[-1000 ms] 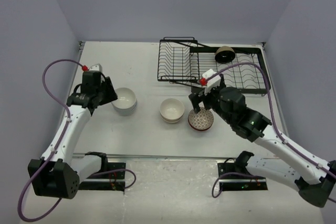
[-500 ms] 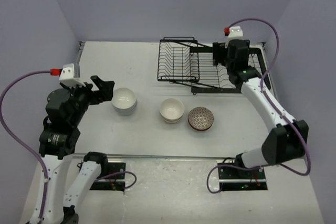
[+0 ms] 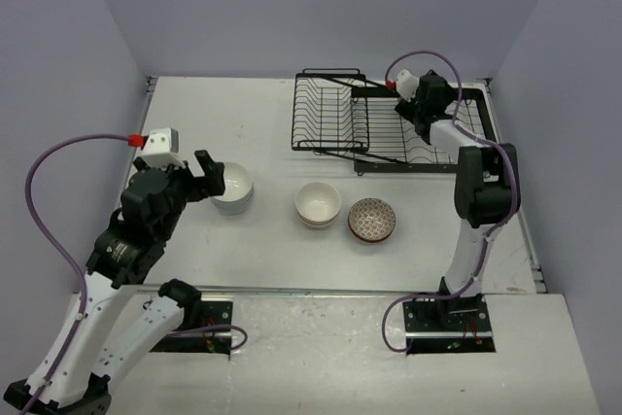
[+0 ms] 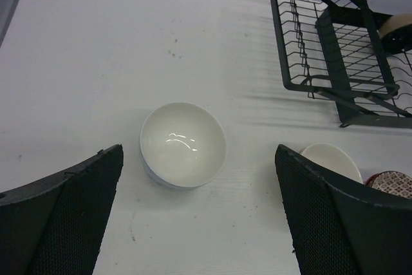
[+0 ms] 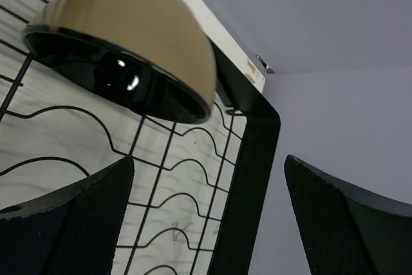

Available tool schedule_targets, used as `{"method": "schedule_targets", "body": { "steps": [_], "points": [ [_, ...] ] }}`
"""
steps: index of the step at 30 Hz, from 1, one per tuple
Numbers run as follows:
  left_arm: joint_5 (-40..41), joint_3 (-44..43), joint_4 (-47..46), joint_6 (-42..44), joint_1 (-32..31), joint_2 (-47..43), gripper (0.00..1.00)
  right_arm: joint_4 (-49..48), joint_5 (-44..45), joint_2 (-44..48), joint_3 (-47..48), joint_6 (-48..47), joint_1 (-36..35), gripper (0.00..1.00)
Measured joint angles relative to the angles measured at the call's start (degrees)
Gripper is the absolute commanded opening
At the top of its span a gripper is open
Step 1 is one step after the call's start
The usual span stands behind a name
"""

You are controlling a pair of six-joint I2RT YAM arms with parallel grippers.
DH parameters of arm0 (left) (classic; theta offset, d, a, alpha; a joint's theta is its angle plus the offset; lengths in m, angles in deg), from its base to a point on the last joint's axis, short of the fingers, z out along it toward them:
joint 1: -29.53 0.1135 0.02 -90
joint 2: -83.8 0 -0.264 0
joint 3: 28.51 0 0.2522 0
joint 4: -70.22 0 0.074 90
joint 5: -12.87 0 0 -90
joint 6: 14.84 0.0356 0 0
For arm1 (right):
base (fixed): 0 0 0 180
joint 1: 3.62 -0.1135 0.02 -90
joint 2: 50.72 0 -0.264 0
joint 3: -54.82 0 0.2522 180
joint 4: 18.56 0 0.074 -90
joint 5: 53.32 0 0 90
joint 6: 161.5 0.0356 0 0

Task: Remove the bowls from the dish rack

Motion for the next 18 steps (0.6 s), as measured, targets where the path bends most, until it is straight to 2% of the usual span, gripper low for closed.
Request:
{"method": "schedule_targets", "body": {
  "steps": [2, 3, 5, 11, 18],
  "points": [
    [1.8, 0.4, -0.2, 0.0, -0.5, 0.1, 1.0, -0.9, -1.0, -2.4, 0.1, -2.7, -0.1, 0.92],
    [2.6, 0.9, -0.2, 0.0, -0.6, 0.1, 1.0, -1.7, -1.4, -3.5, 0.3, -4.1, -0.1, 0.84],
    [3.7, 1.9, -0.3, 0.0, -0.8, 0.1, 1.0, -4.3, -1.7, -5.6, 0.5, -6.7, -0.2, 0.77],
    [4.9, 3.3, -0.3, 0.1, -0.9, 0.2, 1.0, -13.1, -2.4, -9.9, 0.6, -11.4, -0.2, 0.71],
    [4.9, 3.5, -0.4, 0.2, -0.9, 0.3, 1.0, -18.6, -2.6, -11.8, 0.6, -12.8, -0.1, 0.57]
  ]
}}
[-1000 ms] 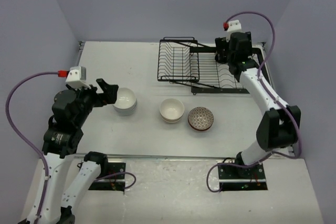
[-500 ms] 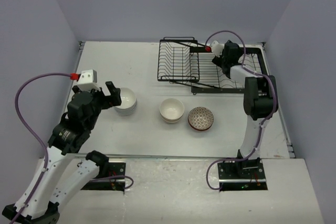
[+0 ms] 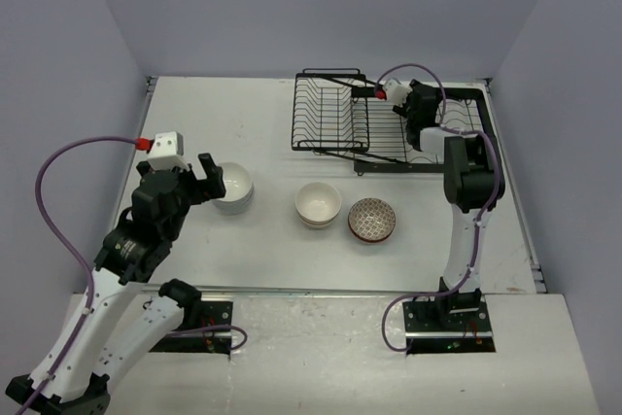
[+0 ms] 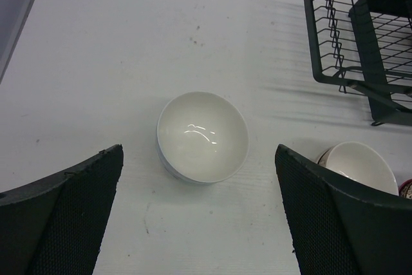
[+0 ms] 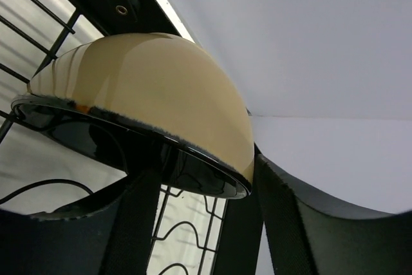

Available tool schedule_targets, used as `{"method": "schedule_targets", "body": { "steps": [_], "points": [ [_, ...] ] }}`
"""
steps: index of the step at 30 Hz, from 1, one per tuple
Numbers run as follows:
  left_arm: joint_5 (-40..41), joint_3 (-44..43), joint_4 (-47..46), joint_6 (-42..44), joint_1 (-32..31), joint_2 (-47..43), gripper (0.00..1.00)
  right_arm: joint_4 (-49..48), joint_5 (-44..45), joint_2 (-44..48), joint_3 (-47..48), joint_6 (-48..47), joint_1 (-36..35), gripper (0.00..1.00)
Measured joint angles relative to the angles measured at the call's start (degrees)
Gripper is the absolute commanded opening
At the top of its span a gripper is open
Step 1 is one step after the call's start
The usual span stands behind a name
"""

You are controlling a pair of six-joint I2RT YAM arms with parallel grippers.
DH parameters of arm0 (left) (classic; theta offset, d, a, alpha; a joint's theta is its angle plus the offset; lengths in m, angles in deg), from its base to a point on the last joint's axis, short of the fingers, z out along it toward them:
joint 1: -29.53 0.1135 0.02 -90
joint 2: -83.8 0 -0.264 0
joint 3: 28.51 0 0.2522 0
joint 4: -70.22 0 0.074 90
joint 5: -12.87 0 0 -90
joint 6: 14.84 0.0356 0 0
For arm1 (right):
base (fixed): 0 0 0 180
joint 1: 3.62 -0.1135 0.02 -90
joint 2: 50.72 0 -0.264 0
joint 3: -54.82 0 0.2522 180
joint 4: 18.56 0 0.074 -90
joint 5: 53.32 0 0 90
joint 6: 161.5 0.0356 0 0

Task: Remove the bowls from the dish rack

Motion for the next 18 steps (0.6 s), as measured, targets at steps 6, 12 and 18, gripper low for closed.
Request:
{"method": "schedule_targets", "body": {
  "steps": [6, 12, 18],
  "points": [
    [-0.1, 0.7, -0.5, 0.1, -0.2, 0.0, 1.0, -2.1, 0.3, -0.9, 0.7, -0.1, 0.2, 0.21],
    [-0.2, 0.9, -0.9, 0.2, -0.3, 0.1, 1.0, -4.2, -0.2, -0.9, 1.3, 0.9, 0.3, 0.1],
    [-0.2, 0.9, -1.0, 0.2, -0.3, 0.2, 1.0, -7.4, -0.2, -0.9, 0.7, 1.4, 0.3, 0.0]
  ]
}}
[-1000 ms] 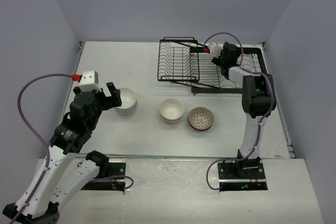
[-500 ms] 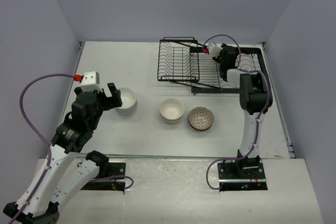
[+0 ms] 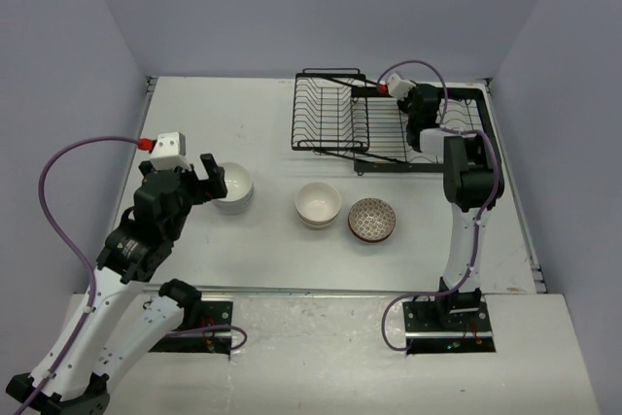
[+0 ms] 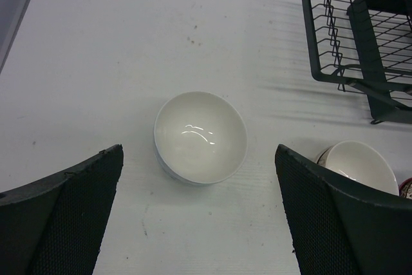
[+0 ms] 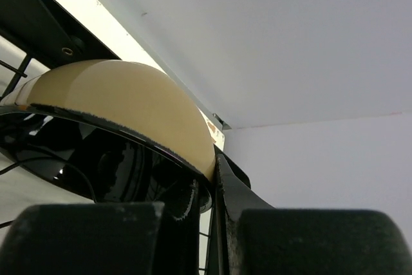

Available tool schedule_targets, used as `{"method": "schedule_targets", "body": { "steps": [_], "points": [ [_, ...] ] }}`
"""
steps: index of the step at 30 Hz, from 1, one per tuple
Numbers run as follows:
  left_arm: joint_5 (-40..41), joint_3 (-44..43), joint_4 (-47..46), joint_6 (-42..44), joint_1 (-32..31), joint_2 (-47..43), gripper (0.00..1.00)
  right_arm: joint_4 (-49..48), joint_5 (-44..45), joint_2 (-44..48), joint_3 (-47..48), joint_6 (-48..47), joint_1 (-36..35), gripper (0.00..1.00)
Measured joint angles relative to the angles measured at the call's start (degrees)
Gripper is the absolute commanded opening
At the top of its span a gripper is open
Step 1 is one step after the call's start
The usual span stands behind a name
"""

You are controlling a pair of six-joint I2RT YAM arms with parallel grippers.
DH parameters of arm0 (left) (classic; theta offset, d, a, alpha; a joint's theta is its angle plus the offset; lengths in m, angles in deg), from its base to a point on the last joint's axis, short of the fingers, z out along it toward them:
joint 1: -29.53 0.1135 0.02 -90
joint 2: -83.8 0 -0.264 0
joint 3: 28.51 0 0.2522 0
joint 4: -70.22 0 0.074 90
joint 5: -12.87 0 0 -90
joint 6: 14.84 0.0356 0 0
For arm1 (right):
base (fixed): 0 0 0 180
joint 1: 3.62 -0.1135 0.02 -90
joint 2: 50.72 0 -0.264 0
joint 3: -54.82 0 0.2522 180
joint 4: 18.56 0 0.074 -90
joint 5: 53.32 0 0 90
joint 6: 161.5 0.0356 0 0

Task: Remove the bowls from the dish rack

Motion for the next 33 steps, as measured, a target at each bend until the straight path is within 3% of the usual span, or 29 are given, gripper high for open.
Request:
{"method": "schedule_targets", "body": {
  "steps": [19, 33],
  "points": [
    [0.0, 0.0, -0.2, 0.0, 0.0, 0.0, 1.0, -33.3, 2.5, -5.9, -9.8, -2.9, -1.3, 0.0],
    [0.0, 0.5, -0.2, 0.0, 0.0, 0.4, 1.0, -36.9, 5.9, -7.5, -8.9, -5.3, -2.0, 0.0]
  ]
}}
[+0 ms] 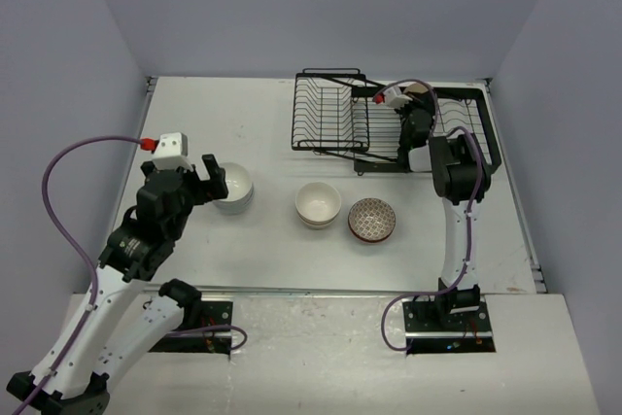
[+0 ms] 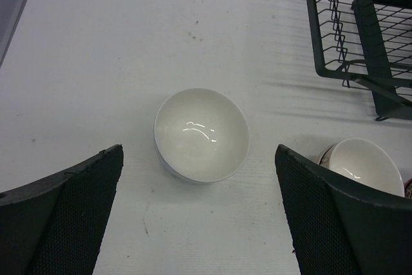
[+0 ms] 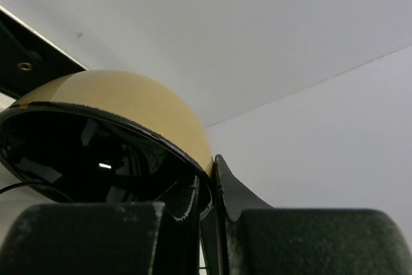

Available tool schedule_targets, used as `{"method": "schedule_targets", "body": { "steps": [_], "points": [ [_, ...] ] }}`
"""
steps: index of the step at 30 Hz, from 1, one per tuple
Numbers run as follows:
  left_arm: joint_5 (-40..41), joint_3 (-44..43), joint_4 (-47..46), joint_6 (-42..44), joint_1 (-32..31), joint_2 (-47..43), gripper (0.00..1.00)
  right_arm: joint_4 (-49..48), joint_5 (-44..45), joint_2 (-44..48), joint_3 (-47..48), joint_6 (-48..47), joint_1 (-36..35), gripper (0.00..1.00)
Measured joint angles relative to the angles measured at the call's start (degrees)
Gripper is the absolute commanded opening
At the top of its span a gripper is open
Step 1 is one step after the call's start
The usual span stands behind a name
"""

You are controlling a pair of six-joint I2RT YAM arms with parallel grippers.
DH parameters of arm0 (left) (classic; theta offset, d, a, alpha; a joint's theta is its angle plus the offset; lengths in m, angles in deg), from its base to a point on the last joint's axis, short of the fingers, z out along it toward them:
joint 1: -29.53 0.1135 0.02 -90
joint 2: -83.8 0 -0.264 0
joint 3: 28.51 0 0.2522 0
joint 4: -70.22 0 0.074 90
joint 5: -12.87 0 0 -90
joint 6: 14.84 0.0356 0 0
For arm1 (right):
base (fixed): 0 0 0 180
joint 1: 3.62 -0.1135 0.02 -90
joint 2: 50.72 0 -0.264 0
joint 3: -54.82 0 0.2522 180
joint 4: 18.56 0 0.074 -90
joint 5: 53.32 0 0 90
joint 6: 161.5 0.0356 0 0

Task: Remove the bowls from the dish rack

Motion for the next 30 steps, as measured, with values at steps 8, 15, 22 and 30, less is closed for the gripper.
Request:
{"method": "schedule_targets", "body": {
  "steps": [8, 15, 22, 30],
  "points": [
    [0.0, 0.3, 0.0, 0.0, 0.0, 0.0, 1.0, 0.6, 8.9, 0.0, 3.7, 4.5, 0.4, 0.0],
    [0.0, 0.3, 0.0, 0.0, 0.0, 0.0, 1.0, 0.7, 13.2, 1.5, 3.9, 14.1, 1.4, 0.0],
    [-0.1, 0.3, 0.0, 0.0, 0.0, 0.3, 1.0, 9.2, 14.5, 9.6, 3.7, 25.2, 1.4, 0.0],
    [-4.5, -1.6, 0.2, -0.5, 0.0, 2.1, 1.0, 56.0, 6.9, 22.0, 17.0, 55.3, 1.6, 0.0]
  ]
}}
